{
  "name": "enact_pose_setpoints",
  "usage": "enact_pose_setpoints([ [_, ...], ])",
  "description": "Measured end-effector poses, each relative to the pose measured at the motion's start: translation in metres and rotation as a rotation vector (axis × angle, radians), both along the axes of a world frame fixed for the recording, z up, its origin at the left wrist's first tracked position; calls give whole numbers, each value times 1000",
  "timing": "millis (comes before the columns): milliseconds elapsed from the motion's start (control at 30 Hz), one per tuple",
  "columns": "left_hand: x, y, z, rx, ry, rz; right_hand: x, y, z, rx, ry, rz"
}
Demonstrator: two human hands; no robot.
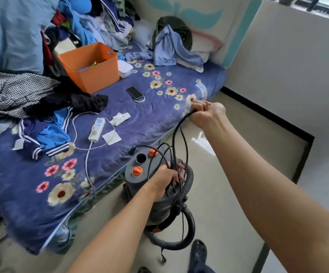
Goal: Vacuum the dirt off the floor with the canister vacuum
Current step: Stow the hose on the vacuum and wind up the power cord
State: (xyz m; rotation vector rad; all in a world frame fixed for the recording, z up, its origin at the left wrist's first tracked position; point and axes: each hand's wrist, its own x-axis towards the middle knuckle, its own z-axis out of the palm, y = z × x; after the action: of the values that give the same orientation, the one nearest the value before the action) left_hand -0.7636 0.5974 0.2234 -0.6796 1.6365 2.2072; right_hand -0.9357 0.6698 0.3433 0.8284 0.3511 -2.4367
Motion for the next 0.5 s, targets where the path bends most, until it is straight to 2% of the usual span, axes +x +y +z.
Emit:
enact_pose_setpoints([
  [133, -7, -4, -15, -107, -16, 32, -43, 52, -24, 252, 13, -65],
  [200, -12, -12, -22, -152, -39, 103, -68, 85, -58, 425, -13, 9],
  [300, -26, -17, -20, -229, -78, 255, -80, 128, -127, 775, 27, 476],
  [400, -47, -28, -14, -141, -145, 467, -59, 149, -186, 1040, 137, 984],
  [500, -63, -43, 5, 6, -153, 691, -26, 142, -231, 1256, 459, 1458],
])
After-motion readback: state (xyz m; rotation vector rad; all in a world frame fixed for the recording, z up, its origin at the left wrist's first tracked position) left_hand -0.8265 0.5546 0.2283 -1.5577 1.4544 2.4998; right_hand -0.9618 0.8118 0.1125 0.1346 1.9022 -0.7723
